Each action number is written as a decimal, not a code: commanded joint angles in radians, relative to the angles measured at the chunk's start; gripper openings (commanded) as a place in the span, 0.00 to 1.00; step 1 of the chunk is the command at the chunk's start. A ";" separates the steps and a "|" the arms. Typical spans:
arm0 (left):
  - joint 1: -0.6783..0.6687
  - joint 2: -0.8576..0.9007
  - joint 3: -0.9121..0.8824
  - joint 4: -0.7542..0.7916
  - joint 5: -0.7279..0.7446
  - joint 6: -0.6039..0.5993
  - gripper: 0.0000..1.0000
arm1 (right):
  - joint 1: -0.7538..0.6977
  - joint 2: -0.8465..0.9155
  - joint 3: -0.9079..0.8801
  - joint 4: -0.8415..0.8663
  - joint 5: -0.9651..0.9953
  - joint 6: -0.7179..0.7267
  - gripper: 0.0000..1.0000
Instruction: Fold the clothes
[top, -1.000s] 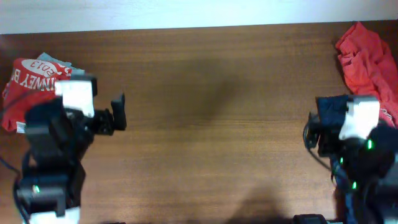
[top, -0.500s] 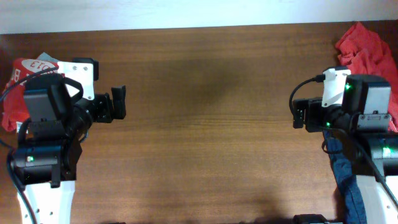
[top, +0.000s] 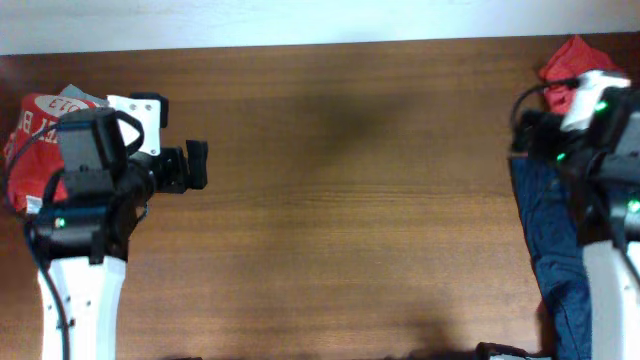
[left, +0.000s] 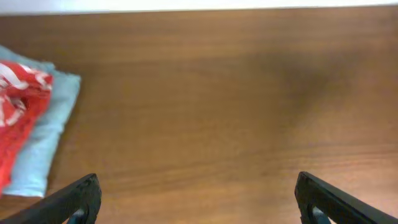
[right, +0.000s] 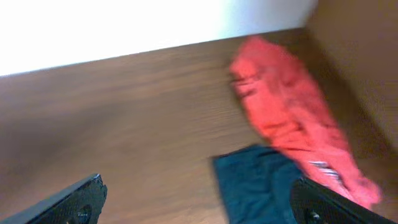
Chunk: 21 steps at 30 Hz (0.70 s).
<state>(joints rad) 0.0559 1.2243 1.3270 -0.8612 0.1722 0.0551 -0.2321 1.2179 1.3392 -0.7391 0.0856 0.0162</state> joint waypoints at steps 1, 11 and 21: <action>0.006 0.045 0.019 -0.011 0.008 -0.006 0.99 | -0.143 0.076 0.015 0.077 0.032 0.068 0.99; 0.005 0.117 0.019 -0.004 0.008 -0.006 0.99 | -0.401 0.405 0.015 0.220 0.031 0.114 0.97; 0.003 0.162 0.019 0.003 0.008 -0.006 0.99 | -0.469 0.676 0.013 0.280 -0.055 0.158 0.88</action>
<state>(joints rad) 0.0559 1.3785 1.3270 -0.8631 0.1722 0.0551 -0.7036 1.8668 1.3418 -0.4641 0.0425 0.1509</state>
